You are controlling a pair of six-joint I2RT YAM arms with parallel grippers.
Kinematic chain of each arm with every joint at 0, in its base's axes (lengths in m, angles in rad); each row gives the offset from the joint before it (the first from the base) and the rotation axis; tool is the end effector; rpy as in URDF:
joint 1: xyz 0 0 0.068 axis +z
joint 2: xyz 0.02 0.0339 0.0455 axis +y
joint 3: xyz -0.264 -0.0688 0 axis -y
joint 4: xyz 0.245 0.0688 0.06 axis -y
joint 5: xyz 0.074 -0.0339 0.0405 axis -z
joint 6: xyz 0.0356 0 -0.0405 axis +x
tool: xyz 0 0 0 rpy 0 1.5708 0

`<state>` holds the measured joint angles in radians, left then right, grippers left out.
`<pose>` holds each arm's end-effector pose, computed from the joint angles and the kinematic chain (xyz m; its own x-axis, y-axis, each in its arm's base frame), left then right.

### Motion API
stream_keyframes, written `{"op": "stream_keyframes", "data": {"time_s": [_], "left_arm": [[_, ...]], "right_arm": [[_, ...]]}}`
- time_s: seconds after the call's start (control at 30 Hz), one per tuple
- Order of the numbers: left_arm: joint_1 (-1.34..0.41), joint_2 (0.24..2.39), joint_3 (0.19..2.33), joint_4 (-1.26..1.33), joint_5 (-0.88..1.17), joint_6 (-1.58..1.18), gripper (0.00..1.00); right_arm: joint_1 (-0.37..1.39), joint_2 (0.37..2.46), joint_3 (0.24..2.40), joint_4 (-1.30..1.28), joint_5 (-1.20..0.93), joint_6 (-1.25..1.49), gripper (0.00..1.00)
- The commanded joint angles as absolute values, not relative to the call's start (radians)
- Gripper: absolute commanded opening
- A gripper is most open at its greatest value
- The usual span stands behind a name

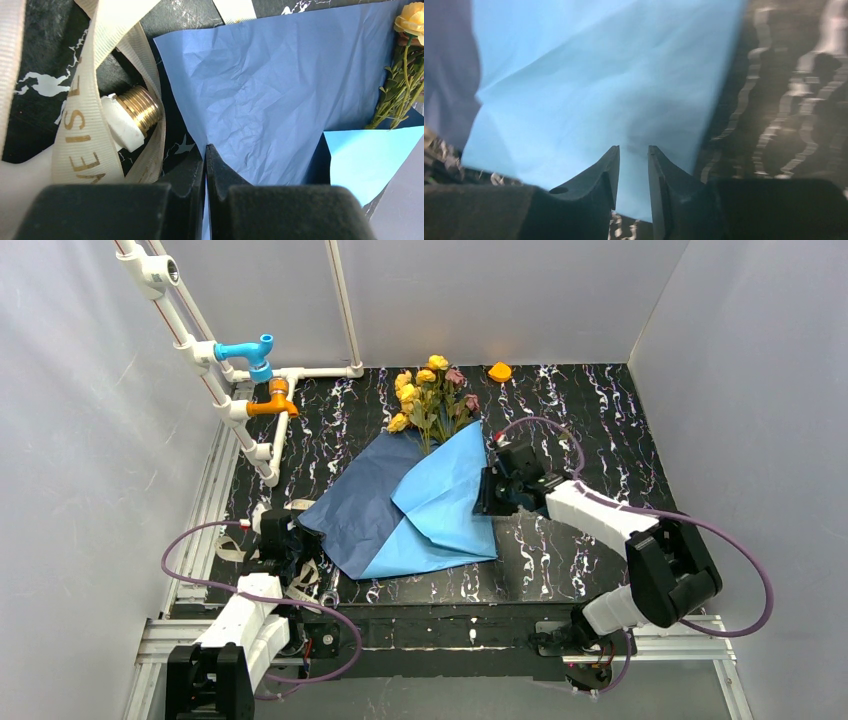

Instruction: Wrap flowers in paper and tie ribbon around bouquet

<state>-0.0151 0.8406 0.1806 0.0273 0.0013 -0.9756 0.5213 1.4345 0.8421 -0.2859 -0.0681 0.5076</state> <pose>0.1626 -0.0025 0.1426 -0.3449 -0.8229 -0.4515 -0.4805 0.5680 -0.6682 0.2510 0.1469 0.2037 -0.8431 0.0751 -0.5325 -0.1427 0.9235 0.3561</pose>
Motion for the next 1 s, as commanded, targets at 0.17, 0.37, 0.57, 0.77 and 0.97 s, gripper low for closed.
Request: {"op": "stream_keyframes", "data": {"time_s": [0.17,0.37,0.57,0.77,0.97], "left_arm": [[-0.013,0.822,0.219,-0.056,0.000,-0.950,0.00],[-0.013,0.833,0.219,-0.046,0.015,-0.947,0.00],[-0.013,0.839,0.218,-0.039,0.031,-0.945,0.00],[-0.012,0.827,0.234,-0.057,0.046,-0.944,0.00],[-0.014,0.774,0.340,-0.145,0.110,-0.916,0.00]], "right_arm": [[0.754,1.528,0.827,-0.083,-0.176,0.652,0.34],[0.792,1.613,0.819,0.004,-0.232,0.669,0.34],[0.828,1.653,0.851,0.035,-0.256,0.664,0.34],[0.845,1.682,0.862,0.038,-0.265,0.663,0.34],[0.845,1.719,0.832,0.056,-0.255,0.664,0.34]]}}
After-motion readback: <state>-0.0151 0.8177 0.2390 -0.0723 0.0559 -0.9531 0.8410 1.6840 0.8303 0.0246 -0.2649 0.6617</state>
